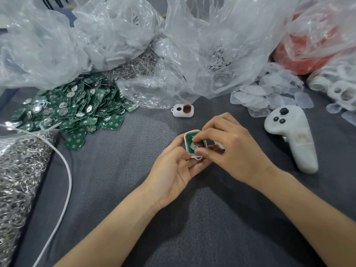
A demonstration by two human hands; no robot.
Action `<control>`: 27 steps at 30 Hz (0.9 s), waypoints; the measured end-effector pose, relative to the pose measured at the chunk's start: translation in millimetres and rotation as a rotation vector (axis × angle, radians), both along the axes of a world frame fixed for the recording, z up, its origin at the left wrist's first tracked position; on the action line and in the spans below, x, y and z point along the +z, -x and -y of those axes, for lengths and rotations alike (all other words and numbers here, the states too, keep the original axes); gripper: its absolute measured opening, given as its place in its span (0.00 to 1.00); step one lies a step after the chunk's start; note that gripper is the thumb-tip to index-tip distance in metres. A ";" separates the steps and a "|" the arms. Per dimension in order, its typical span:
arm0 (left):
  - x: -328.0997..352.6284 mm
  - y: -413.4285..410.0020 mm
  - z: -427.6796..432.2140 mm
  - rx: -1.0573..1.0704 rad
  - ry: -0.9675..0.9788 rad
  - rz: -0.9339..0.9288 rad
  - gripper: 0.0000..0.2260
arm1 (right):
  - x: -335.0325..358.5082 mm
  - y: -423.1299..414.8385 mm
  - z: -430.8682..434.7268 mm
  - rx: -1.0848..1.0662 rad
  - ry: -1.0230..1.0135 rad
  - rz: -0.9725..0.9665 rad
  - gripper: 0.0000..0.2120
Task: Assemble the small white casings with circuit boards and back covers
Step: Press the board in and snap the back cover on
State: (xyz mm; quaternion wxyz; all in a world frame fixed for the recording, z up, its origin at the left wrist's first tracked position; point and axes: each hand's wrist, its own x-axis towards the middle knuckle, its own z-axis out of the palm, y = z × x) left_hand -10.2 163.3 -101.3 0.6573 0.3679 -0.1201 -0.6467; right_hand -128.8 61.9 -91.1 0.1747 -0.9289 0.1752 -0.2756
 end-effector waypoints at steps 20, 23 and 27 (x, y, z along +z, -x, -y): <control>-2.3 -6.9 1.9 0.032 0.019 -0.011 0.22 | 13.7 27.0 46.5 -0.079 -0.278 -0.342 0.28; -1.6 -6.2 2.1 0.028 0.018 0.005 0.23 | 22.7 26.1 40.2 -0.073 -0.222 -0.109 0.26; -0.6 -6.4 1.2 0.015 0.016 0.014 0.22 | 22.9 13.0 17.6 0.101 -0.254 0.000 0.25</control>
